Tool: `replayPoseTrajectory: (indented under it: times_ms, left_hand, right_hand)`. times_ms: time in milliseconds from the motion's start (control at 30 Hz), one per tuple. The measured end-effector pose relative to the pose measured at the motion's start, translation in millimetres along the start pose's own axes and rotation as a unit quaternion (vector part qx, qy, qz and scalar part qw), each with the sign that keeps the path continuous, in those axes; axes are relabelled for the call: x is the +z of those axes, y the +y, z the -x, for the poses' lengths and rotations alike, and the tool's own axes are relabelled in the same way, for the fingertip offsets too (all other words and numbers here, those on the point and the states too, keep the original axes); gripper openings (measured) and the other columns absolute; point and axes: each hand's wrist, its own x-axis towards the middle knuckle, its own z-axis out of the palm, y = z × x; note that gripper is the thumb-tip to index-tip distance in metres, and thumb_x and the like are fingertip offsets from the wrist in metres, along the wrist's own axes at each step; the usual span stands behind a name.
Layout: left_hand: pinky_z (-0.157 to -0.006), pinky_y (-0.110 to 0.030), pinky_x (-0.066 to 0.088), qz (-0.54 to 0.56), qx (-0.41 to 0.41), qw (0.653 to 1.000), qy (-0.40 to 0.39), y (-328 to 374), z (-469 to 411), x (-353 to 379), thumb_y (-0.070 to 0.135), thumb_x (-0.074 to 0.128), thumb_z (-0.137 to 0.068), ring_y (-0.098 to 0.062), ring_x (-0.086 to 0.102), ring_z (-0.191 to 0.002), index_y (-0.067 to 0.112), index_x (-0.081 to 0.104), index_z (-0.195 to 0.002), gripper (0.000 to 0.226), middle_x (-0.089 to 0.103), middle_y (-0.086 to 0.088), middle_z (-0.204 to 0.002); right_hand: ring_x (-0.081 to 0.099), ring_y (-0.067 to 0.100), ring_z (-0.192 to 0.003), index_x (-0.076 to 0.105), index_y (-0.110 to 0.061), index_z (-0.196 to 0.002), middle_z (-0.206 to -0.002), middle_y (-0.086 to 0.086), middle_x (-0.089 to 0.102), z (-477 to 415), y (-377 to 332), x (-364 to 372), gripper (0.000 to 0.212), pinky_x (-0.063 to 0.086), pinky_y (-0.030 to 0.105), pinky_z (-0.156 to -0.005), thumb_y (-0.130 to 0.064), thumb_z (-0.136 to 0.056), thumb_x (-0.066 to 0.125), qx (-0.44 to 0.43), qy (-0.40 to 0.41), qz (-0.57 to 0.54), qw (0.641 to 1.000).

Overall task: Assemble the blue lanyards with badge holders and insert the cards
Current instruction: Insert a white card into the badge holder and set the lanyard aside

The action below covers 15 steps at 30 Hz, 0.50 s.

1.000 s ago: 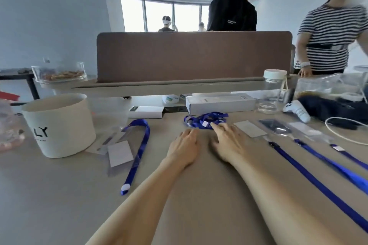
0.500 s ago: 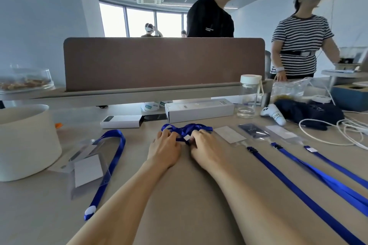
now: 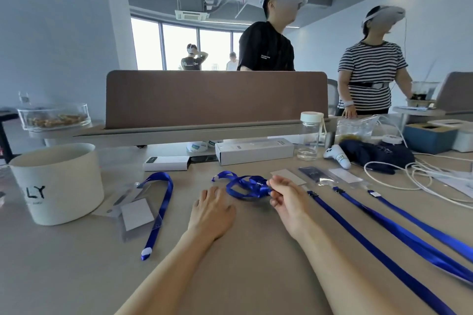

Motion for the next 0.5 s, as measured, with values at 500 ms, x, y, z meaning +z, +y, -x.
replayPoseTrajectory:
  times_ms: [500]
  left_hand:
    - [-0.085,-0.034,0.051,0.229,0.057,0.971,0.043,4,15,-10,0.038,0.065,-0.084,-0.006,0.062,-0.089,0.034,0.065,-0.104,0.020,0.068,0.017,-0.096]
  right_hand:
    - [0.066,0.014,-0.079,0.066,-0.012,-0.093,-0.082,0.002,0.069,20,7,21,0.028,0.050,0.021,-0.060,0.013,-0.080,0.062,-0.036,-0.131,0.218,0.966]
